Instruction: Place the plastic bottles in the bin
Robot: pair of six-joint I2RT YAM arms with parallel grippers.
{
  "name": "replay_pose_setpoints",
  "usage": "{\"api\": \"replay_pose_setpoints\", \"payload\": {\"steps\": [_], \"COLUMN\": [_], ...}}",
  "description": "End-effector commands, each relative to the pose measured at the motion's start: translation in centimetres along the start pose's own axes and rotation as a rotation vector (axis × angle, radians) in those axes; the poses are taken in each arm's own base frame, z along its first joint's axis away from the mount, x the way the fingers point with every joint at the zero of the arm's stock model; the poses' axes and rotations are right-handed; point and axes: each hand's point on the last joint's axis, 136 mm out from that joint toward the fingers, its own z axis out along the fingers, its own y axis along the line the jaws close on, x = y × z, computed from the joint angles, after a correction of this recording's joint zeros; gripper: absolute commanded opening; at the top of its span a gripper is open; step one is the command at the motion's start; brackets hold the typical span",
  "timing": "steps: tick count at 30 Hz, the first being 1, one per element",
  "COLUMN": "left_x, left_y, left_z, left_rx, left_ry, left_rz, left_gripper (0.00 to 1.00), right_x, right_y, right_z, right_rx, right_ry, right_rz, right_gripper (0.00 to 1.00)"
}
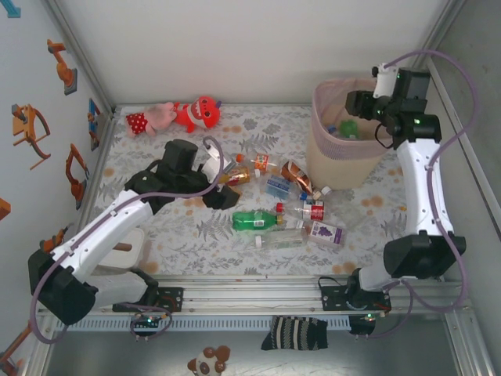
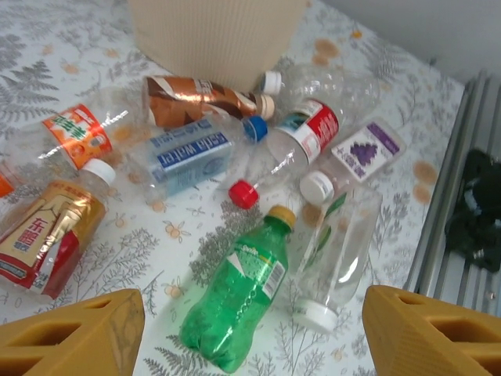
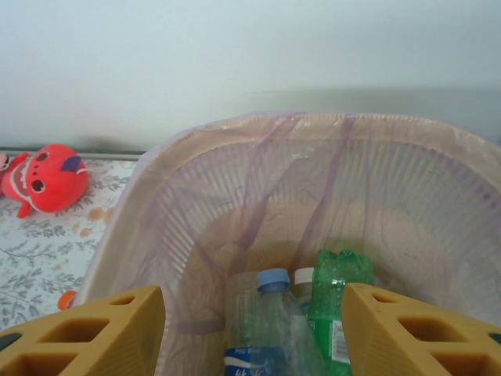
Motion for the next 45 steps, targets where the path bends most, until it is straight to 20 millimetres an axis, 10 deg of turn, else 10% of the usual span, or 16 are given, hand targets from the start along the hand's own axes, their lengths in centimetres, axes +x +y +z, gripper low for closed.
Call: {"api": "replay_pose_setpoints", "payload": {"steps": [1,13,23,45], "left_x": [2.0,9.8,14.1,17.0], "left_y": [-1.8,-2.1,1.3,2.7], "left_z": [0.6,6.9,12.1,13.8], "left_rx": [0.069,0.1,0.033,-0.018], "left_ry": [0.098,0.441,0.665,0.722], "left_rz": [0.149,0.48,0.58,0.495], "left_gripper": [0.73,0.85,0.92,0.72], "right_x": [0.7,3.8,4.9,5.4], "right_y": [0.8,2.5,3.7,4.3], "right_z": [-2.5,-7.6,-8.9,-9.8], "right_rx": [-0.014,-0.032,-0.083,-0.1], "right_ry": [-0.01,-0.032,-0.019,-0.028], "right_rz": [0.031,0.056,0.069,0.084], "right_gripper": [0.6,0.6,0.6,0.6]}}
